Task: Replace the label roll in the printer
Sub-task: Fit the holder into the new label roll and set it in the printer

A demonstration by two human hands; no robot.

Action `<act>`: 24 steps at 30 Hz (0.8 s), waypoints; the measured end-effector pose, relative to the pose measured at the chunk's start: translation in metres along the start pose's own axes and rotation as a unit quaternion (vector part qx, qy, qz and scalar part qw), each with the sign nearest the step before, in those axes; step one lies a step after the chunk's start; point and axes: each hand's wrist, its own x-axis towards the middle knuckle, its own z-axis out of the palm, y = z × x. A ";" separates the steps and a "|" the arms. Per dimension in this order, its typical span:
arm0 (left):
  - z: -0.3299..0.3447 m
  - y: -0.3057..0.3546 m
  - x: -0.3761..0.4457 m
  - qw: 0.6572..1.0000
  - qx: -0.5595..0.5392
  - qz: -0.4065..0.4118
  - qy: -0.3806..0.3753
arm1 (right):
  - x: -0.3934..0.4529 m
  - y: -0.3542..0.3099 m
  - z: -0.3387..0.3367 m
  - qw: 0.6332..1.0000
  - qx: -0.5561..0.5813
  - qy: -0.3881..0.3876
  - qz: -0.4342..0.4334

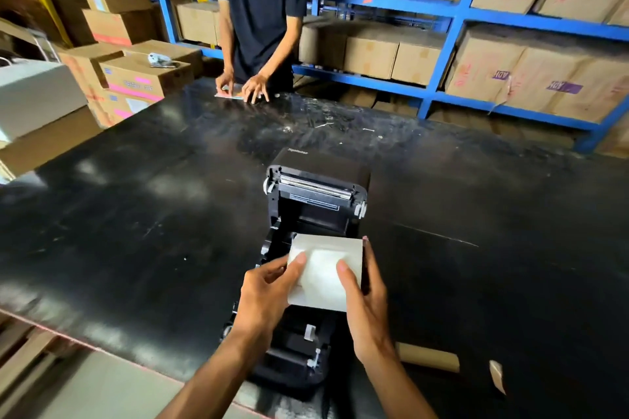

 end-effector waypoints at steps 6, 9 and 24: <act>-0.046 0.003 0.028 0.996 0.050 -0.068 -0.040 | 0.000 0.013 0.043 0.997 -0.053 0.033 -0.048; -0.057 0.002 0.037 0.996 0.033 -0.068 -0.041 | 0.002 0.013 0.054 0.993 -0.086 0.029 -0.072; -0.067 -0.022 0.060 0.988 0.129 -0.036 -0.079 | 0.005 0.027 0.029 0.941 -0.331 -0.019 0.065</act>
